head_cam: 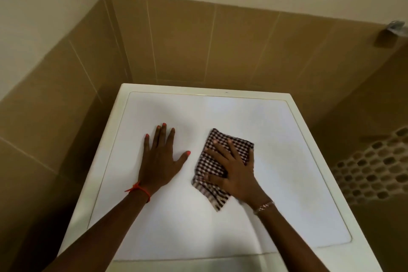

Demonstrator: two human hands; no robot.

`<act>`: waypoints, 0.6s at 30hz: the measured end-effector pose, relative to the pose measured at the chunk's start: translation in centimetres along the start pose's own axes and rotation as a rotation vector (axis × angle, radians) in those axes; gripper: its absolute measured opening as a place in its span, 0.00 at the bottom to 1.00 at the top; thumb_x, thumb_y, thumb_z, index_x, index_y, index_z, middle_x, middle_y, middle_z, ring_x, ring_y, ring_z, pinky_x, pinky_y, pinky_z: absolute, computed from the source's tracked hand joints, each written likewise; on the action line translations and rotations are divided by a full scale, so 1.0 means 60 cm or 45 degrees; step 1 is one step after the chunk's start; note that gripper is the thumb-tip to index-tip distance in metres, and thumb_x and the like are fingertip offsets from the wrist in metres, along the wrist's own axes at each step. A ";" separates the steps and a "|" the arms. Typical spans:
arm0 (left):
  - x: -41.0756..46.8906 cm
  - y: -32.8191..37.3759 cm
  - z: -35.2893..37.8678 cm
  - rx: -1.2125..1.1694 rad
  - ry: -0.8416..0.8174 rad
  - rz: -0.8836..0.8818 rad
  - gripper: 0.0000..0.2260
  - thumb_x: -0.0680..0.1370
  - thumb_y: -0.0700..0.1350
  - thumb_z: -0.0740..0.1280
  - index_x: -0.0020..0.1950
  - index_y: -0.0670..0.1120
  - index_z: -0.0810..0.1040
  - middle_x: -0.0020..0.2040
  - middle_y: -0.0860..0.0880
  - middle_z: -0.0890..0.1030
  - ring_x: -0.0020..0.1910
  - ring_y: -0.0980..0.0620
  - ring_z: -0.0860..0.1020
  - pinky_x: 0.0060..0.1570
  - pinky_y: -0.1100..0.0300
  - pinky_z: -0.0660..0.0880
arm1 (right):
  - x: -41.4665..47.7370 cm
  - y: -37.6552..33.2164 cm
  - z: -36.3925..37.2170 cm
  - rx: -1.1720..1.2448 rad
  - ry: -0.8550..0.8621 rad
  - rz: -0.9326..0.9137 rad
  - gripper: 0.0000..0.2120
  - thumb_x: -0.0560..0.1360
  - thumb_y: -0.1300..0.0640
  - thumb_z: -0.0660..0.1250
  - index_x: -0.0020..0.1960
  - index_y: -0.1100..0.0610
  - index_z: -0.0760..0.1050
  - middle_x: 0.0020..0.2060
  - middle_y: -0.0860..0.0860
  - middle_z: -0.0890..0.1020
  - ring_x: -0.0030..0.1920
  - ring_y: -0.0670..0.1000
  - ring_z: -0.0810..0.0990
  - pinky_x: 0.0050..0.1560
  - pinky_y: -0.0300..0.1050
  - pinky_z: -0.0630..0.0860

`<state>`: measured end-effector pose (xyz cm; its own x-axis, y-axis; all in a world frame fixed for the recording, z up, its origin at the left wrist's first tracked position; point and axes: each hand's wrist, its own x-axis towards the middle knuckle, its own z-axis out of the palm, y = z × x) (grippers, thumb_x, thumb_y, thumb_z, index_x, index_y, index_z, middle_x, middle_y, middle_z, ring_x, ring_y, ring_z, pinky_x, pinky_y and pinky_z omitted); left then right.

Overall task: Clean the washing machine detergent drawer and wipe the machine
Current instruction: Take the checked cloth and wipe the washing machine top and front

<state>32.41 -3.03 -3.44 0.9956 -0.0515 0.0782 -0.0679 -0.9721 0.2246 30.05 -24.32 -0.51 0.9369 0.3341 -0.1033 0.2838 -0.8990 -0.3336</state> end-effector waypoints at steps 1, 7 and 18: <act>0.000 -0.001 0.001 0.002 -0.003 0.001 0.42 0.74 0.70 0.40 0.71 0.41 0.67 0.72 0.38 0.65 0.72 0.39 0.63 0.68 0.40 0.57 | -0.004 0.016 -0.013 0.058 -0.050 -0.027 0.38 0.60 0.26 0.47 0.69 0.32 0.57 0.71 0.30 0.49 0.75 0.43 0.39 0.67 0.60 0.28; 0.004 0.001 0.000 0.017 0.000 -0.014 0.40 0.75 0.68 0.40 0.69 0.40 0.70 0.69 0.38 0.69 0.69 0.38 0.68 0.65 0.39 0.62 | 0.057 0.089 -0.061 0.389 0.041 0.266 0.23 0.73 0.52 0.61 0.66 0.35 0.64 0.70 0.32 0.56 0.76 0.45 0.42 0.70 0.64 0.33; 0.005 0.001 0.000 0.029 -0.029 -0.058 0.38 0.76 0.68 0.41 0.69 0.41 0.70 0.70 0.39 0.69 0.69 0.39 0.68 0.65 0.40 0.62 | 0.149 0.027 -0.005 -0.139 0.104 -0.395 0.39 0.67 0.24 0.41 0.73 0.42 0.59 0.73 0.39 0.56 0.76 0.51 0.48 0.69 0.70 0.39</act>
<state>32.72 -3.13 -3.39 0.9989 -0.0118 0.0461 -0.0210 -0.9784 0.2055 38.98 -22.87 -1.70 0.8145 0.5767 0.0642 0.5740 -0.7846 -0.2345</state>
